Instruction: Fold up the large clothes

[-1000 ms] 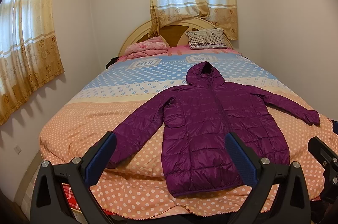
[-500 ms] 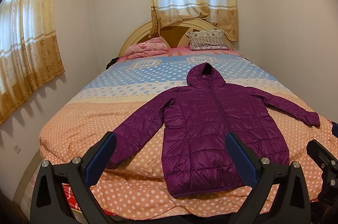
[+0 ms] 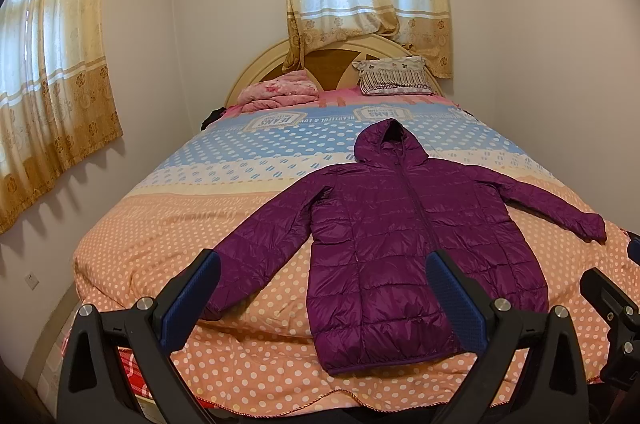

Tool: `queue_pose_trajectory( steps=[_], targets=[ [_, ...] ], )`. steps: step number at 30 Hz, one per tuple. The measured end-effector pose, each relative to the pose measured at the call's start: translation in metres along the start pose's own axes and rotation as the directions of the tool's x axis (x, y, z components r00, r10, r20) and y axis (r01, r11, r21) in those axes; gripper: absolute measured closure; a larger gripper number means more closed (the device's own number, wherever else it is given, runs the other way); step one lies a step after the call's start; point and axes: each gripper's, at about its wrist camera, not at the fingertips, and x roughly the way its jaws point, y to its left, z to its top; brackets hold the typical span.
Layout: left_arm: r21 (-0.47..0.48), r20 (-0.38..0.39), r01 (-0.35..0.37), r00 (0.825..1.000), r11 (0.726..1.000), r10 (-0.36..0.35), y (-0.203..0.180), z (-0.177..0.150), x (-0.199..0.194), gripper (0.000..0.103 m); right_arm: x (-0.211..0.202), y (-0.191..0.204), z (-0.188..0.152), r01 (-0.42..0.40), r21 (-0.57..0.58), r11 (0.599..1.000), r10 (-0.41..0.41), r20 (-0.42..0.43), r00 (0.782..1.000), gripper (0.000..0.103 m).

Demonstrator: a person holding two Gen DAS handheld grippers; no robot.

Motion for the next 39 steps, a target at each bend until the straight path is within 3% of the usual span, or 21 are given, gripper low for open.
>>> queue_pose_trajectory(
  steps=[39],
  targets=[
    [-0.002,-0.015,0.012,1.0,1.0,-0.012,-0.0025,-0.0053,0.0037,0.001,0.0073,0.0007,-0.0036,-0.016,0.005,1.0,0.017,-0.035,0.999,0.0]
  ],
)
